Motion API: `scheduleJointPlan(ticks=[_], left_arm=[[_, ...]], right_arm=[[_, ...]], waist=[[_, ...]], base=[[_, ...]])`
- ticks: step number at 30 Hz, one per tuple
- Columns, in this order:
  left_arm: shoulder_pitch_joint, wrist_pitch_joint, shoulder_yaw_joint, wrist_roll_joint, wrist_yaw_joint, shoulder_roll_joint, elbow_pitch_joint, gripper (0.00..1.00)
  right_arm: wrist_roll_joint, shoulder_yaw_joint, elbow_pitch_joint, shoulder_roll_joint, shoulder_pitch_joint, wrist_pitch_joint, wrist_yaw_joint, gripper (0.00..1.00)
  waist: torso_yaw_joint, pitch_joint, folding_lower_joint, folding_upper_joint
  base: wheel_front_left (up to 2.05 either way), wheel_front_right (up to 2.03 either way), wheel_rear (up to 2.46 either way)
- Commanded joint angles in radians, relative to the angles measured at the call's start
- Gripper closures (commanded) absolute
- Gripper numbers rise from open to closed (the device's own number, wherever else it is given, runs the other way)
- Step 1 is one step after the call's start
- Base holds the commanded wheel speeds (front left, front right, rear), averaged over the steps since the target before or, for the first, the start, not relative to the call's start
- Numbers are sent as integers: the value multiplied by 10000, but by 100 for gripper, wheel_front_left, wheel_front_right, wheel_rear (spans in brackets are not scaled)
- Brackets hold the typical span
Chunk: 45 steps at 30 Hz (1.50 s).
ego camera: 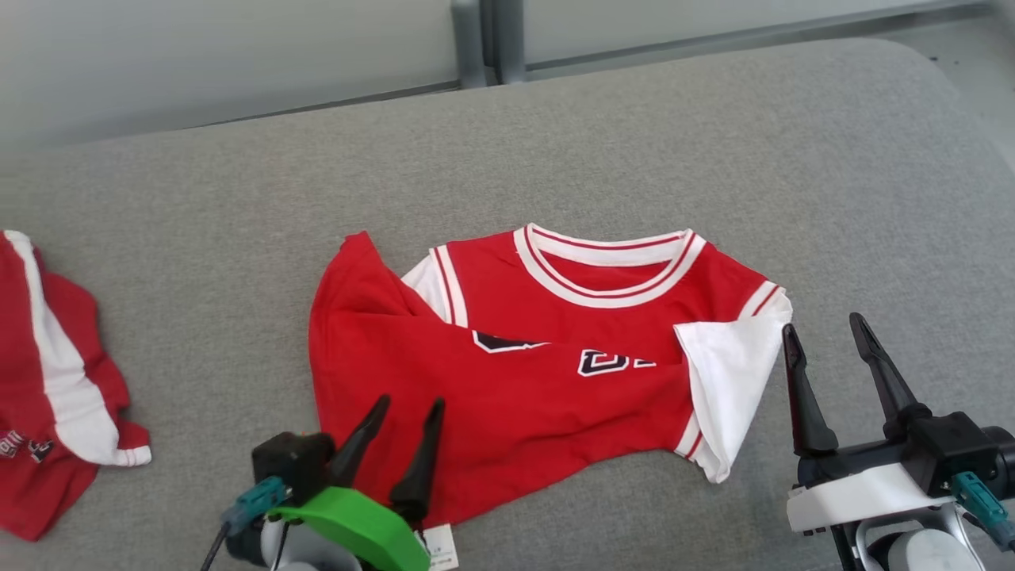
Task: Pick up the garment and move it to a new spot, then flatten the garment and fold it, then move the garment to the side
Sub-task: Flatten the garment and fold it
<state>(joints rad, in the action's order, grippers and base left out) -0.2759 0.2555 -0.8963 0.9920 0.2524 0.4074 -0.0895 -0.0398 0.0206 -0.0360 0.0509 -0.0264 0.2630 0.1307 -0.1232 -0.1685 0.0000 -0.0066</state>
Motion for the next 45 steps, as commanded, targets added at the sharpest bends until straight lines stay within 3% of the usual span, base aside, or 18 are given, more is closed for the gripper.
scheduleJointPlan(ticks=[1,8,19,31,41,45], left_arm=[[407,65,229,-293,199,267,124,0],[1967,100,1758,-1513,477,740,561,0],[4456,99,4400,-3517,7,422,1231,0],[5794,101,6095,-4533,-1198,-390,988,0],[5511,100,7154,-5493,-2742,-999,170,0],[5446,100,7460,-5773,-3062,-1265,-36,0]], right_arm=[[118,42,-16,90,-175,28,1,0],[211,21,184,294,-581,28,1,0],[442,427,503,349,-1325,28,1,0],[649,944,815,291,-1733,28,1,0],[754,1079,1118,202,-1492,28,1,0],[719,1032,1170,171,-1377,28,1,0]], waist=[[854,706,0,66],[1415,1275,0,66],[1328,1830,0,66],[1115,1959,0,66],[1247,1972,0,66],[1245,1973,0,66]], base=[[0,0,0],[0,0,0],[0,0,0],[0,0,0],[0,0,0],[0,0,0]])
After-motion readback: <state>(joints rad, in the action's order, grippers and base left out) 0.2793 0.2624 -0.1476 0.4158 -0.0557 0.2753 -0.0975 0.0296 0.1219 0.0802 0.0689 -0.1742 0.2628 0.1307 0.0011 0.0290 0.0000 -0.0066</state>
